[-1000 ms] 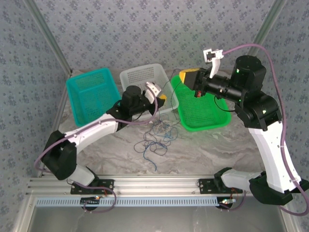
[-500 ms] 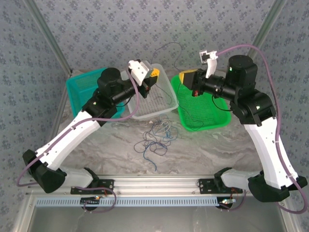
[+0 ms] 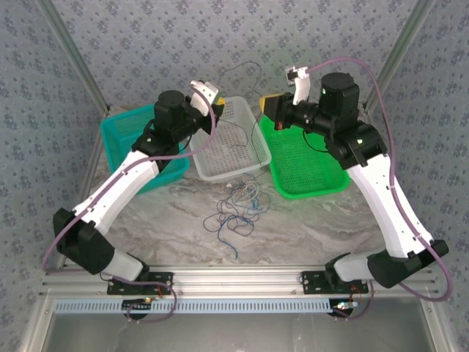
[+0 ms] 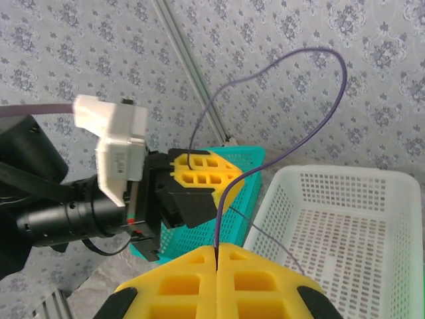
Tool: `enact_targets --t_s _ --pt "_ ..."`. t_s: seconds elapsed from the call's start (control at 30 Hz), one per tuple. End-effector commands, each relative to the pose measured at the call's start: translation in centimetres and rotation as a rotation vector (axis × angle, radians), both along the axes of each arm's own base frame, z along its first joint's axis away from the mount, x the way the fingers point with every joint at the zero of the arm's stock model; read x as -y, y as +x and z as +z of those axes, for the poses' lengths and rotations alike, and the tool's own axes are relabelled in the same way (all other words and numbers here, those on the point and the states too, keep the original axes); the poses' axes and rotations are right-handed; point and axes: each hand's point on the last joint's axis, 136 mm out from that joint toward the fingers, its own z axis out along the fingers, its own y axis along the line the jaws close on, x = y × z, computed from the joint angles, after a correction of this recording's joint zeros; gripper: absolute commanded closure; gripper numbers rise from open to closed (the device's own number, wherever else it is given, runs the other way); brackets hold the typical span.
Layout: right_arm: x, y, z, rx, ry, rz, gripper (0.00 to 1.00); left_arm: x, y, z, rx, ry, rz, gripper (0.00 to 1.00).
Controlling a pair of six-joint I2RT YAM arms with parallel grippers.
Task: Untangle the cables
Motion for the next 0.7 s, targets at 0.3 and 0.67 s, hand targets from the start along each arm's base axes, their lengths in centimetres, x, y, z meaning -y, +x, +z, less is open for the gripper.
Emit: enact_targets --t_s 0.3,0.67 --pt "-2.2 3.1 7.0 0.110 0.132 0.028 1.00 -4.1 4.6 -0.9 -0.058 -0.079 0.136 1.00" --pt "-4.5 7.9 4.8 0.052 0.093 0.015 1.00 -5.4 7.7 -5.8 -0.158 -0.028 0.201 0.99"
